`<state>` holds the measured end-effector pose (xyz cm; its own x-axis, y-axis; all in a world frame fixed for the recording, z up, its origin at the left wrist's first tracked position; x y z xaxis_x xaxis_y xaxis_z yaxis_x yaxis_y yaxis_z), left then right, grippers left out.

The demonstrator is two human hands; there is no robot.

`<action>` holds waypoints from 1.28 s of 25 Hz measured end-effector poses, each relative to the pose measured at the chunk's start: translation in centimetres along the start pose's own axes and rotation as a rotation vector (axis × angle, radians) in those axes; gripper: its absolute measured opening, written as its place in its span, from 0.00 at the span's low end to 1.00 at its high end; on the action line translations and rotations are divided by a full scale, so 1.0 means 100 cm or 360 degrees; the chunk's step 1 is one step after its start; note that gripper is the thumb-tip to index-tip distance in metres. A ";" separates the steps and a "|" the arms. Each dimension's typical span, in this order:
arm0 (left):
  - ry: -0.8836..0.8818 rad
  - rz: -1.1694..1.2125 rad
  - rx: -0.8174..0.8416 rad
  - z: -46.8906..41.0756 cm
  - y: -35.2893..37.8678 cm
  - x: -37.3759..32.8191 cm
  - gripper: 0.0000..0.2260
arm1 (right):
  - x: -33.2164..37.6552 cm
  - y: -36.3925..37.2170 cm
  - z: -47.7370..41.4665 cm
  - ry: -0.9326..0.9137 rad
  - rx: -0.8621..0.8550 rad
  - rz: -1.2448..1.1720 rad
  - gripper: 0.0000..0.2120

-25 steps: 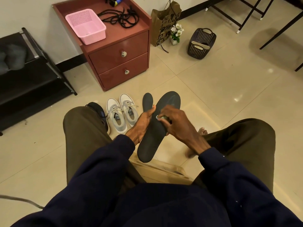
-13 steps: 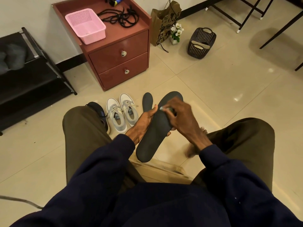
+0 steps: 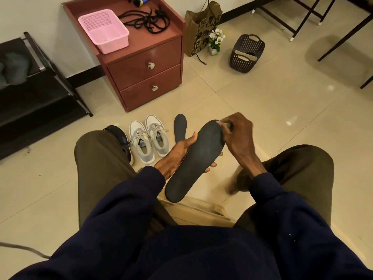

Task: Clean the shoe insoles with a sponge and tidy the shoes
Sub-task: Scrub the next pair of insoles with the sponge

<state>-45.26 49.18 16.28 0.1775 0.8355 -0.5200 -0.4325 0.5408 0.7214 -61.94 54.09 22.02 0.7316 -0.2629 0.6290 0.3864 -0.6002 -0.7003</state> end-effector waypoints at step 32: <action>0.0194 0.0225 -0.0369 0.001 -0.013 -0.010 0.29 | 0.033 0.023 0.025 -0.0433 0.0345 -0.0030 0.04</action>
<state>-44.78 47.67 15.92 -0.0005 0.8756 -0.4830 -0.6385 0.3714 0.6740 -57.21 53.73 21.68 0.8348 -0.0250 0.5500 0.4902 -0.4211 -0.7631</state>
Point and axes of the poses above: each hand's wrist, its own z-axis away from the middle knuckle, its own y-axis out of the palm, x = y × z, the point moved 4 cm from there along -z, towards the middle knuckle, and after that the axes turned 3 degrees about -x, right-handed, at the moved point
